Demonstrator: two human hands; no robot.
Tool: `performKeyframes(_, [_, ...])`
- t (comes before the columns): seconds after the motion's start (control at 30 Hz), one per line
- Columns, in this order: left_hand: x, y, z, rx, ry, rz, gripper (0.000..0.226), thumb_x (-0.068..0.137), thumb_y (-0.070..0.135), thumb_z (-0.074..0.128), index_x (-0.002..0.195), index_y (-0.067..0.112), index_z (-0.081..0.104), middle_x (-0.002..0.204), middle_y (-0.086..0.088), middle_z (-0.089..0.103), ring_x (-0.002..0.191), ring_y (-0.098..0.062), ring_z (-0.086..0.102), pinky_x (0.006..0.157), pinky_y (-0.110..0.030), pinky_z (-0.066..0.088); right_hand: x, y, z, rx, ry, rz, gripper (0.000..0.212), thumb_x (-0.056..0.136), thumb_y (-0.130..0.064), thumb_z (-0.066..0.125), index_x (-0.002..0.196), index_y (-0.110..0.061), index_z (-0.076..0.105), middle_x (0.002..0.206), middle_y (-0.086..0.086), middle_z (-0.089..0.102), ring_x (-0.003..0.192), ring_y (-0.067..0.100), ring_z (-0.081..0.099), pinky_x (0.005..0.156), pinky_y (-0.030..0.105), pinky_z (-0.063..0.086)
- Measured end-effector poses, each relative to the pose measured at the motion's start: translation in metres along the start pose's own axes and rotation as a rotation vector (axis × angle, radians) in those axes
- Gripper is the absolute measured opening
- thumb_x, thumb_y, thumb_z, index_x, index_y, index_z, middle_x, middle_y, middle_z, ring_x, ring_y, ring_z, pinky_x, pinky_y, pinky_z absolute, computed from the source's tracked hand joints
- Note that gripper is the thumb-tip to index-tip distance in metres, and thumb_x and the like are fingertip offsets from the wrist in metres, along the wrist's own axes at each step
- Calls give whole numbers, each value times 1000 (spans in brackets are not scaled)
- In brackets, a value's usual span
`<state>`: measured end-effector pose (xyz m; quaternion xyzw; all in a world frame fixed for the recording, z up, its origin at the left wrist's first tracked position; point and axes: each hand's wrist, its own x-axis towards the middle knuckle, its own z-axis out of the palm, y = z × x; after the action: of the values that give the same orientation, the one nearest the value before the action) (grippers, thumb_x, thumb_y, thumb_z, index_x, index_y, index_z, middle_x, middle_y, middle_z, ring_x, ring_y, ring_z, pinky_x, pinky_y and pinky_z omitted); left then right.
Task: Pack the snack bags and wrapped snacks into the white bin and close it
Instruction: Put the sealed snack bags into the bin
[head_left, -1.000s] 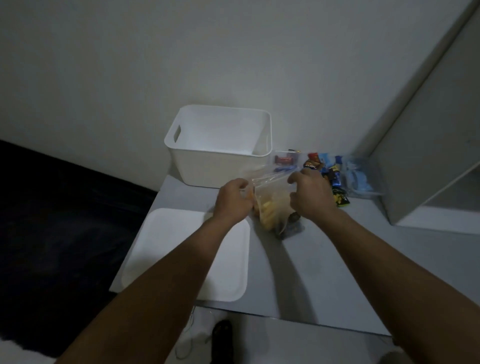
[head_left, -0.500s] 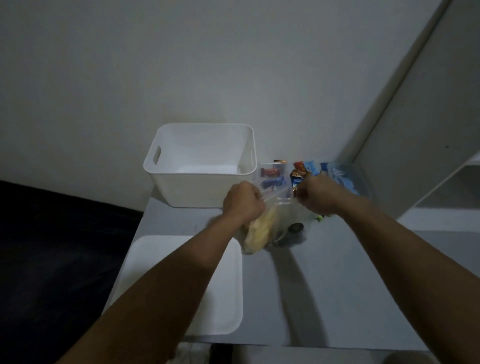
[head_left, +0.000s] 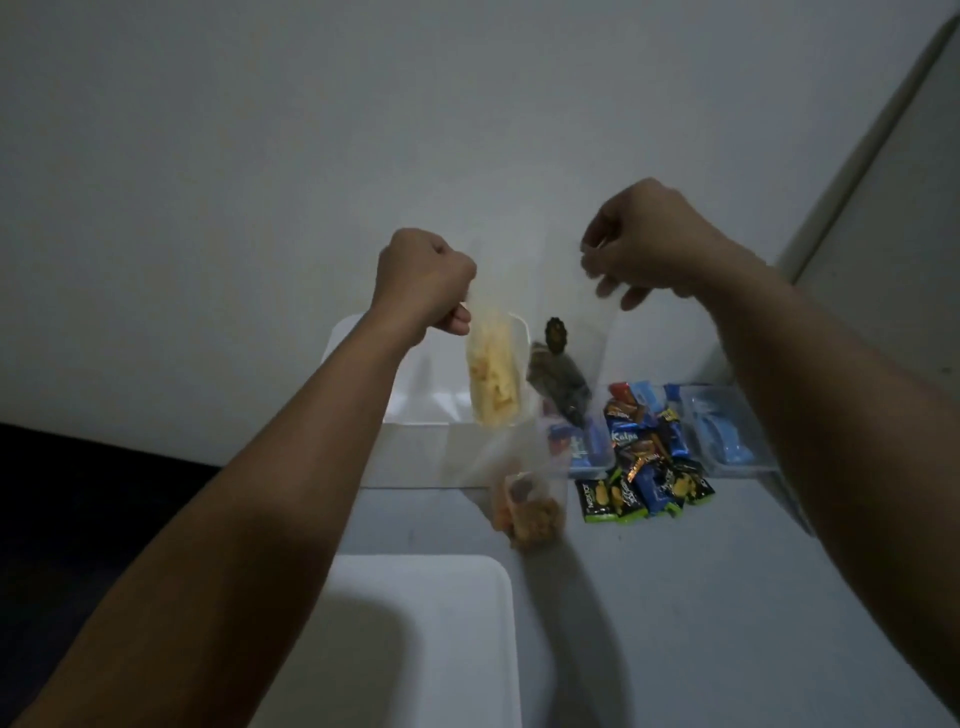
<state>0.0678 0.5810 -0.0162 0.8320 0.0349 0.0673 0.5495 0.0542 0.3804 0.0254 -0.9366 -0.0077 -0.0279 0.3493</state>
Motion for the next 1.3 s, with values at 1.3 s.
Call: performKeyframes(1.3, [46,-148,79,125,-146,-4,41,83,24,68,48,14,49,49,1,46,47,-11,44,52,-20,36,82,116,149,-107,157,304,17,75,-9,62,88,-8,73,87,15,73,82,31,69,80,41,59])
